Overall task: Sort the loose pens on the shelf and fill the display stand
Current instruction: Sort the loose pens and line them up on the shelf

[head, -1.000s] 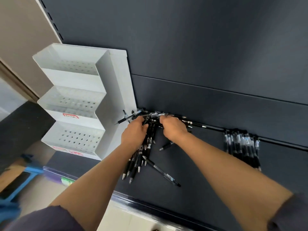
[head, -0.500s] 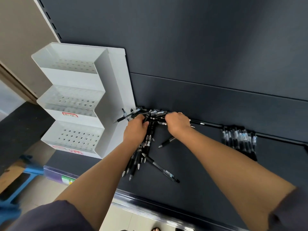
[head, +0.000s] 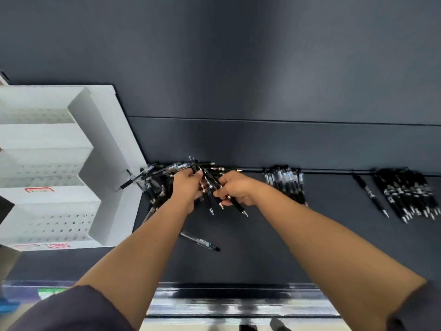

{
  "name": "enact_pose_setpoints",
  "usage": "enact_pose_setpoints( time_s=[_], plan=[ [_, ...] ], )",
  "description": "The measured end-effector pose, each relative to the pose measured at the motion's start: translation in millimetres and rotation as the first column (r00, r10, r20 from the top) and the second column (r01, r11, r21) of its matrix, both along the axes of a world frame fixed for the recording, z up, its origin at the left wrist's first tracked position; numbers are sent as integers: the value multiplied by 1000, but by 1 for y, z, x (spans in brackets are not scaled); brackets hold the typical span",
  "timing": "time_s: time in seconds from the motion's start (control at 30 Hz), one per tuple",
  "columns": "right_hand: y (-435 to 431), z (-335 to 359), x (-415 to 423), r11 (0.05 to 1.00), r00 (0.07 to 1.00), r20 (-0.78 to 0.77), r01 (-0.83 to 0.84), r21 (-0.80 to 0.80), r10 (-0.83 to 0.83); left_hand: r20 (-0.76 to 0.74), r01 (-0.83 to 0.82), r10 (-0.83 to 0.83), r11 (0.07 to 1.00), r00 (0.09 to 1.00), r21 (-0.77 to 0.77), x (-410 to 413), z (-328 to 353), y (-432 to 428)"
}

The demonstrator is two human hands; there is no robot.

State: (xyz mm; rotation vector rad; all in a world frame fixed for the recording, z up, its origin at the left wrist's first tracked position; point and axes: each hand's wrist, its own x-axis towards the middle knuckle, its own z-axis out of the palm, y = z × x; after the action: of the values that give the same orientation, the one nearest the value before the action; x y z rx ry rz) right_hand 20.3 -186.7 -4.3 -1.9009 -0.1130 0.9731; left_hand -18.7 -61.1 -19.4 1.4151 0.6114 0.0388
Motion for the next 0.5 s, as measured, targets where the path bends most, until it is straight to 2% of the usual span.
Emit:
enact_pose_setpoints(
  time_s=[0.27,0.37,0.5],
  plan=[
    [-70,4,-13,990,990,-32,140,13,-140,-85,316,-316,949,945,-19,9,-1,-72],
    [-97,7,-12,984,984,-22,178,-16,-178,-89,330,-327,944,941,22,17,0,-97],
    [-135,9,-2,946,946,97,316,-73,-309,-68,341,-336,938,939,69,31,5,-136]
  ],
)
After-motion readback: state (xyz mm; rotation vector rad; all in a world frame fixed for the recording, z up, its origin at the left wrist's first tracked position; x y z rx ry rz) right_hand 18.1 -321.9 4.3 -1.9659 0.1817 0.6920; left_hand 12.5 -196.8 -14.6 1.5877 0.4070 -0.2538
